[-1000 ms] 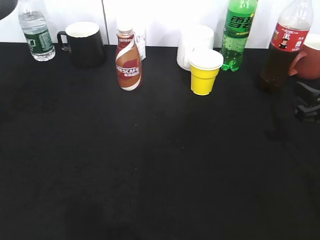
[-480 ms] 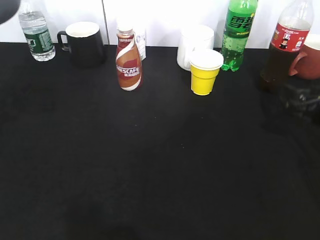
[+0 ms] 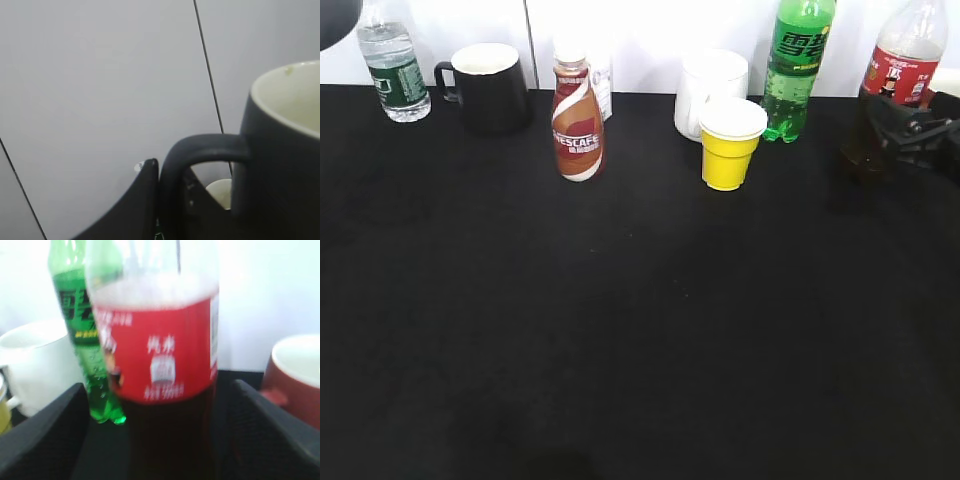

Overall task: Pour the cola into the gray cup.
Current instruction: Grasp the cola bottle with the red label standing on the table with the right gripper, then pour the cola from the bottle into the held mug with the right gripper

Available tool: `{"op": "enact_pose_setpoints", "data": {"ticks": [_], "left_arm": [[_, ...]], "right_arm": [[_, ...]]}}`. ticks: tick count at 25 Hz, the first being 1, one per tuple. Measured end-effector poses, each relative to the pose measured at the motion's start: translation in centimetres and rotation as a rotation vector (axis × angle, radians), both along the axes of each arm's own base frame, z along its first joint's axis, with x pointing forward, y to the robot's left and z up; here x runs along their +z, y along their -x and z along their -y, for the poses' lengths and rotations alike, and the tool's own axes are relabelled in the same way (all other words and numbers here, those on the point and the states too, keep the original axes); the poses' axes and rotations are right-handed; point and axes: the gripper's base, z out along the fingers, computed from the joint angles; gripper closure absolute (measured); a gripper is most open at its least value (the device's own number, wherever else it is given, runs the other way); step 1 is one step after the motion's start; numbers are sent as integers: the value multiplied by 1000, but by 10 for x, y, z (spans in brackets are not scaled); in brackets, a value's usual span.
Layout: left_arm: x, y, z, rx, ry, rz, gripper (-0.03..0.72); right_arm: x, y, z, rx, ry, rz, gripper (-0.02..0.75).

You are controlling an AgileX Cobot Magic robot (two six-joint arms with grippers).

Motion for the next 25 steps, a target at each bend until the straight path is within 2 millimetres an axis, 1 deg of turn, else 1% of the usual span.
{"op": "enact_pose_setpoints", "data": {"ticks": [3, 7, 12, 21, 25], "left_arm": [[1, 0, 1, -7, 2, 13, 640], [1, 0, 1, -7, 2, 13, 640], [2, 0, 1, -8, 2, 17, 640], [2, 0, 1, -11, 3, 23, 640], [5, 1, 2, -26, 7, 52, 640]], "right_arm": [[2, -10, -1, 8, 11, -38, 79], [7, -21, -8, 23, 29, -56, 79], [5, -22, -5, -28, 8, -93, 79], [4, -22, -5, -31, 4, -98, 78], [2, -23, -3, -49, -9, -103, 78]]}}
